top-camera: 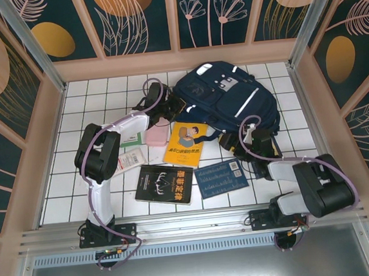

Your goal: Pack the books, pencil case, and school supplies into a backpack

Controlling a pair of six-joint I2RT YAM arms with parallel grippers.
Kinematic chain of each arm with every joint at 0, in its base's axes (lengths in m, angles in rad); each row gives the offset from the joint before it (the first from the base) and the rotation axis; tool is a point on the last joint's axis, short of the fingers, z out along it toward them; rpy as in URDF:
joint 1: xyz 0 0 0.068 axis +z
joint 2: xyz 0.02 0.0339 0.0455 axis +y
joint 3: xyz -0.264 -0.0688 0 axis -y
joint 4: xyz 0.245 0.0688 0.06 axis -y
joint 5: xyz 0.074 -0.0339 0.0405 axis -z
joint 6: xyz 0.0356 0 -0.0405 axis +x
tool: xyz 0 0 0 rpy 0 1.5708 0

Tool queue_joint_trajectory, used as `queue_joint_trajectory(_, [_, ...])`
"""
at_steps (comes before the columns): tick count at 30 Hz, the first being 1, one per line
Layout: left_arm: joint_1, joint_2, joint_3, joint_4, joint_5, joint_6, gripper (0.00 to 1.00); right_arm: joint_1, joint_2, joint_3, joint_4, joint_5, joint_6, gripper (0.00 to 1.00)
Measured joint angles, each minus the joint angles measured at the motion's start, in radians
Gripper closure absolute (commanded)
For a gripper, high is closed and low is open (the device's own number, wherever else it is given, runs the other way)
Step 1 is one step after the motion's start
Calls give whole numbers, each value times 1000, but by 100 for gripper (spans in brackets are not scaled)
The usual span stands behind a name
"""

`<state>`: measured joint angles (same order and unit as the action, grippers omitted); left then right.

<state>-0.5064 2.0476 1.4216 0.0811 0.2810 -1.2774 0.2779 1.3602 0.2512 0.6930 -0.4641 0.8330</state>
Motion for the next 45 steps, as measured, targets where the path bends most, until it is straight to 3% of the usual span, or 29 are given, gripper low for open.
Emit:
queue_joint_trajectory(5, [-2,-1,0,-4,-3,-3,100,11,72,6,92,5,39,30])
queue_joint_trajectory(13, [-3,-2,0,-5,-2,-4,100,17,130,38,192,24,83,51])
queue_joint_trajectory(18, [-4,-8,0,-5,-2,-3,100,18,135,39,206,33,98,65])
queue_joint_trajectory(31, [-4,-14,0,-5,-2,-3,100,18,127,36,209,61,97,84])
queue_joint_trajectory(38, [2,-14,-10,-4,-2,-3,100,18,70,27,162,75,79,99])
queue_joint_trajectory(45, [3,-14,-10,-10,-2,10,100,9,28,29,48,73,19,100])
